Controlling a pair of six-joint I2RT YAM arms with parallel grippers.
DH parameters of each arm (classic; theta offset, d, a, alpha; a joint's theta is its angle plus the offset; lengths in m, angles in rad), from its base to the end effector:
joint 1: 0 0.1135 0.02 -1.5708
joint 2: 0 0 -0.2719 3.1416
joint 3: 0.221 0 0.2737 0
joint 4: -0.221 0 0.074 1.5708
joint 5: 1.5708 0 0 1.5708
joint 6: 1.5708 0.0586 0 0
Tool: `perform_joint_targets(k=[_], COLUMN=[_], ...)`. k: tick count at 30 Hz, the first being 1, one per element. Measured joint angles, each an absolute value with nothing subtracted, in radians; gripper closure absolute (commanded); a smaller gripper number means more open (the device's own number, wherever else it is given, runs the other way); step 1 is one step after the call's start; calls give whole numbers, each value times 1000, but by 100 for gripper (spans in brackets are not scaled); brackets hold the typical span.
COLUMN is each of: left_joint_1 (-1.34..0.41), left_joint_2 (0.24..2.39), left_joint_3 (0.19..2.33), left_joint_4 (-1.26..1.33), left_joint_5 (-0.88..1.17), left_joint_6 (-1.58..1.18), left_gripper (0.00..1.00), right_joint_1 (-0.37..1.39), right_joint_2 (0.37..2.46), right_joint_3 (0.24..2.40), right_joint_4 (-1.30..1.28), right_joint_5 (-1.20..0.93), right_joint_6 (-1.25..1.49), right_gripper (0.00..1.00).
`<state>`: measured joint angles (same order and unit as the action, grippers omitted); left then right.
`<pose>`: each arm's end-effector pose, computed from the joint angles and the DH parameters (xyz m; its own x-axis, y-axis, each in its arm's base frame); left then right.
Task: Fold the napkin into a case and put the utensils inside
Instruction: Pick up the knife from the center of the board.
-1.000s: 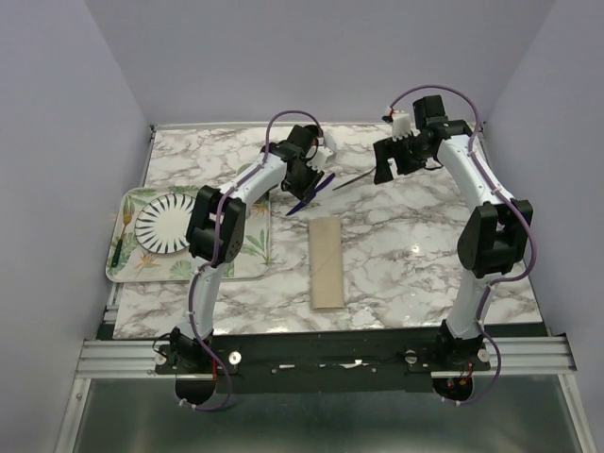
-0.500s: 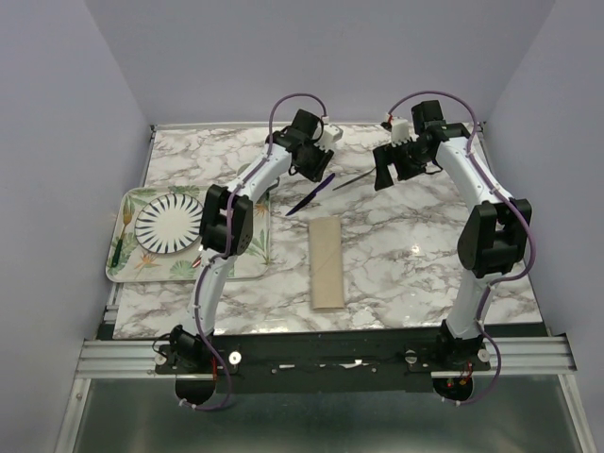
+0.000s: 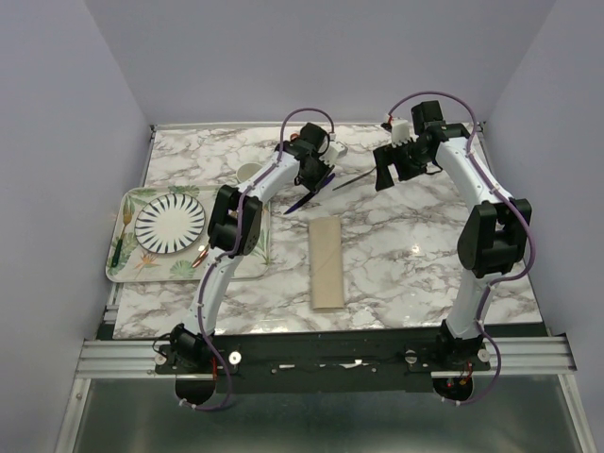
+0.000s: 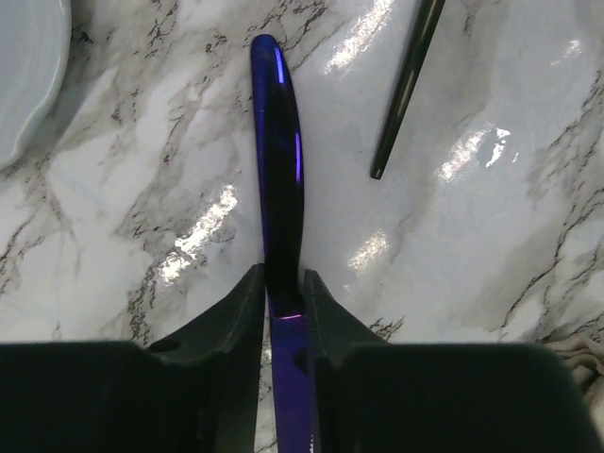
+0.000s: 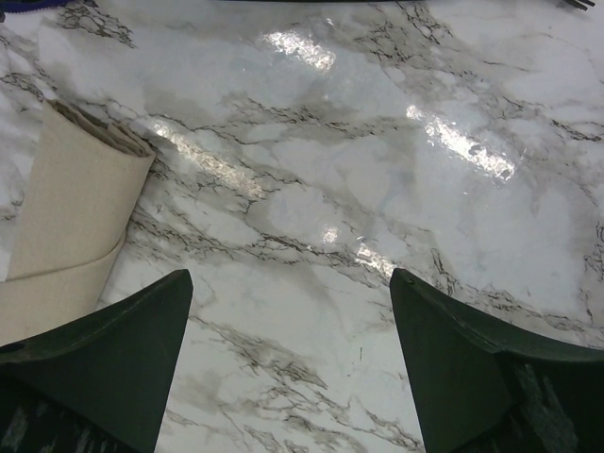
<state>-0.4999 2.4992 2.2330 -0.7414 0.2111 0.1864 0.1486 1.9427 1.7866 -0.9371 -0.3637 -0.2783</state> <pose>0.5042 -0.2894 0.1530 -0.6242 0.5474 -0.5575 0.6946 0.7155 -0.0752 0.4431 0.0874 0.2702 -0.7621 -0.3737 -0.5288 -0.5298 0.8293 0.1775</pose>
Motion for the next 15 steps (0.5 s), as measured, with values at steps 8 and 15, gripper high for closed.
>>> perform_joint_targets(k=[8,15], left_joint_1=[-506,-506], left_joint_2=[2530,2530], left_joint_3=[2292,2297], left_joint_4=[-785,-789], left_joint_5=[194,195], left_joint_6=[213,221], left_gripper=[100,100], right_joint_1=[149,149], right_joint_2=[1943,1943], right_joint_3=[1787,1792], right_joint_4=[-937,-942], right_joint_5=[-359,-361], right_joint_6=[-279,-290], right_gripper=[6,6])
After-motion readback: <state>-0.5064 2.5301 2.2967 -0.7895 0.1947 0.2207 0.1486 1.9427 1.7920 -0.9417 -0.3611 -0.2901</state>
